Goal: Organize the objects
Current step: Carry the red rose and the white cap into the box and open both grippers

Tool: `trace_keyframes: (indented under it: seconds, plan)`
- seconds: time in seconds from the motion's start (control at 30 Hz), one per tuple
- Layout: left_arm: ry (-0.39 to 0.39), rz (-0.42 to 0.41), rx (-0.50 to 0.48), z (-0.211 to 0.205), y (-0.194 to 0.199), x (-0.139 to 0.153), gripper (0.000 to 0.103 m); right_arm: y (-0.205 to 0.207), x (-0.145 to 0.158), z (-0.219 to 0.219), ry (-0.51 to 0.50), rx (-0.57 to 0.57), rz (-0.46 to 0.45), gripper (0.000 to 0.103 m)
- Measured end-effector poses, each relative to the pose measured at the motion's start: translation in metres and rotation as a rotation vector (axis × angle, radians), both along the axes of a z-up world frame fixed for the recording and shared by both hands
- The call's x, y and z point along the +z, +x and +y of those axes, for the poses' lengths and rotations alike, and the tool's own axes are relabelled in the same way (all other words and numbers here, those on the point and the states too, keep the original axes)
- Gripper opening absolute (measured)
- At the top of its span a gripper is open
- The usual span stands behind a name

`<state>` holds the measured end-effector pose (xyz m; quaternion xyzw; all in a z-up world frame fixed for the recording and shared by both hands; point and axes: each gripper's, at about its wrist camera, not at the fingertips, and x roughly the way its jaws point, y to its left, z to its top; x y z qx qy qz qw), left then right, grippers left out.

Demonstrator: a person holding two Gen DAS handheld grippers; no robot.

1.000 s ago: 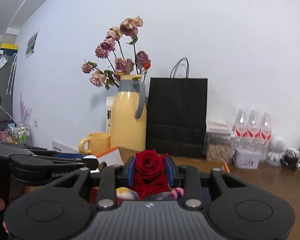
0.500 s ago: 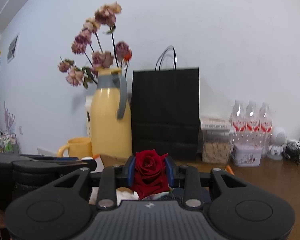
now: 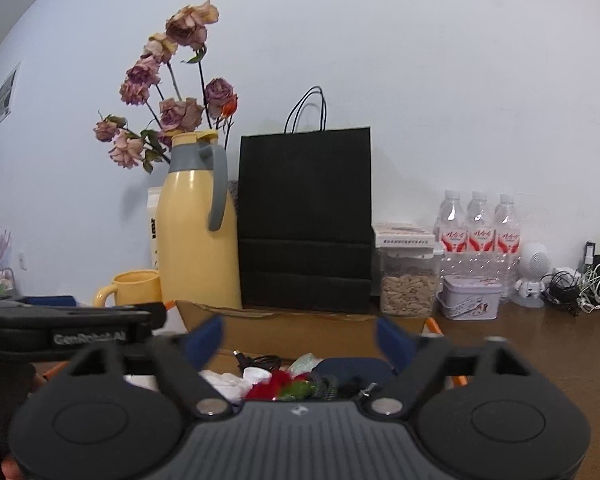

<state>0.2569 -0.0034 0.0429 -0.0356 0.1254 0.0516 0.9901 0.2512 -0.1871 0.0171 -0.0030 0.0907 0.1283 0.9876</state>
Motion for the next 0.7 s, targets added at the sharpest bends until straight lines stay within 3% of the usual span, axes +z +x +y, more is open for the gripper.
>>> trace_keyframes:
  seconds: [0.07,0.7]
  plan:
    - [0.000,0.002,0.000,0.000,0.000,0.000,0.103,-0.002,0.001,-0.001,0.004,-0.001,-0.008,0.103]
    - [0.026,-0.022,-0.046,-0.003,-0.030,-0.003,0.103,-0.029,-0.001,-0.006,-0.043,0.039,-0.026,0.103]
